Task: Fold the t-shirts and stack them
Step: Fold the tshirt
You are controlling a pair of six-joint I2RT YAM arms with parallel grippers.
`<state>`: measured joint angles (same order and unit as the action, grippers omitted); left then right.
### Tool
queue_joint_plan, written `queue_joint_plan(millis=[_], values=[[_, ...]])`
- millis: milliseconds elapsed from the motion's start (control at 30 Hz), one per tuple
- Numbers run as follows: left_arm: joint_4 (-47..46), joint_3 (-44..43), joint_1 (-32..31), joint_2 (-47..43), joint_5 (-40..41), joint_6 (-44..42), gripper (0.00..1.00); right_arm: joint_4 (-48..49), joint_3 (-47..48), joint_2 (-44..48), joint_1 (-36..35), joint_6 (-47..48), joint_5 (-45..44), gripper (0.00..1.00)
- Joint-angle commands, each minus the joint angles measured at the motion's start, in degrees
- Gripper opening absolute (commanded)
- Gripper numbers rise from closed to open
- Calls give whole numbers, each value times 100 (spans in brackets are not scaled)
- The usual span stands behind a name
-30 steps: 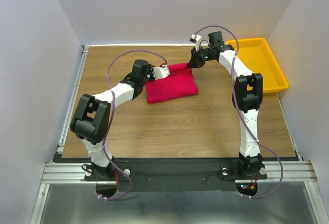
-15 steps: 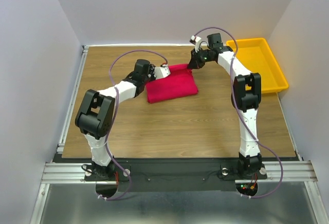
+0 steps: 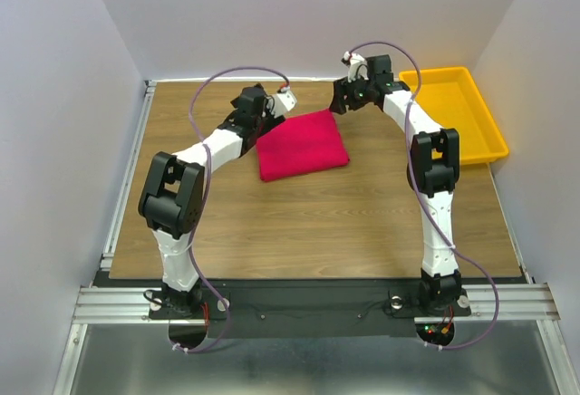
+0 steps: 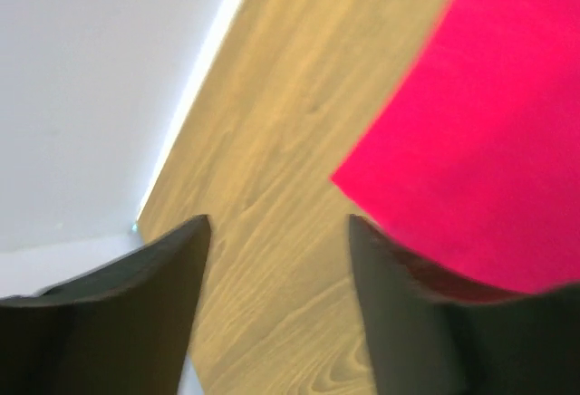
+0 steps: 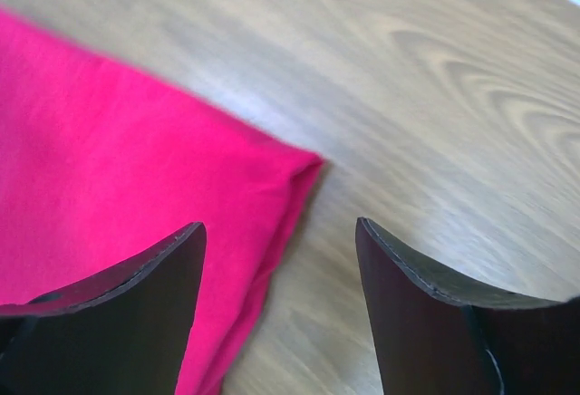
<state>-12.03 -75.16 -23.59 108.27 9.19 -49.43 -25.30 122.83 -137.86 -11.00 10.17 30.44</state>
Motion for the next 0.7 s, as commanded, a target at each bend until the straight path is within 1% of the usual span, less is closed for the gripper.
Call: queue_joint_plan(millis=[0,33,100,133,167,200,233,300,333,367,400,433,467,500,533,567,633,667], values=[[-115,-535,101,-253,522,706,91,755,66,585,-51,-779,-838,73],[-115,-553,109,-358,575,802,91,763,-64,637,-51,-798,-785,72],[-115,-544,109,-490,540,1039,91,781,-293,787,-51,-868,-313,67],[-72,-509,118,-648,479,1389,91,772,-373,848,-42,-894,38,54],[-10,-492,127,-727,357,1653,91,772,-591,875,-51,-973,355,46],[43,-491,118,-780,33,1908,92,772,-697,875,-42,-1156,1028,40],[261,-517,136,-842,-309,2563,92,781,-890,866,-59,-1210,1661,33],[604,-692,153,-808,-662,3156,91,772,-1014,814,-77,-1368,2175,29],[736,-720,180,-764,-812,3489,91,781,-1076,779,-86,-1360,2342,29],[833,-702,232,-737,-1292,3971,88,798,-1111,752,-121,-1378,2449,29],[825,-659,241,-702,-1514,4220,86,807,-1129,717,-139,-1404,2441,30],[773,-589,259,-615,-1691,4422,84,807,-1068,665,-174,-1517,2467,30],[755,-545,285,-553,-1988,4816,81,816,-937,508,-183,-1762,2519,30],[720,-544,311,-492,-2122,4942,79,816,-936,419,-191,-1764,2555,29],[563,-474,320,-378,-2315,5204,74,816,-866,340,-200,-1991,2625,29],[492,-430,346,-324,-2604,5624,73,816,-883,287,-209,-2054,2730,29],[290,-255,373,-245,-2878,5900,71,807,-1171,339,-262,-2029,2836,28],[159,7,382,-262,-3105,6145,71,807,-1304,443,-262,-1976,2941,28]])
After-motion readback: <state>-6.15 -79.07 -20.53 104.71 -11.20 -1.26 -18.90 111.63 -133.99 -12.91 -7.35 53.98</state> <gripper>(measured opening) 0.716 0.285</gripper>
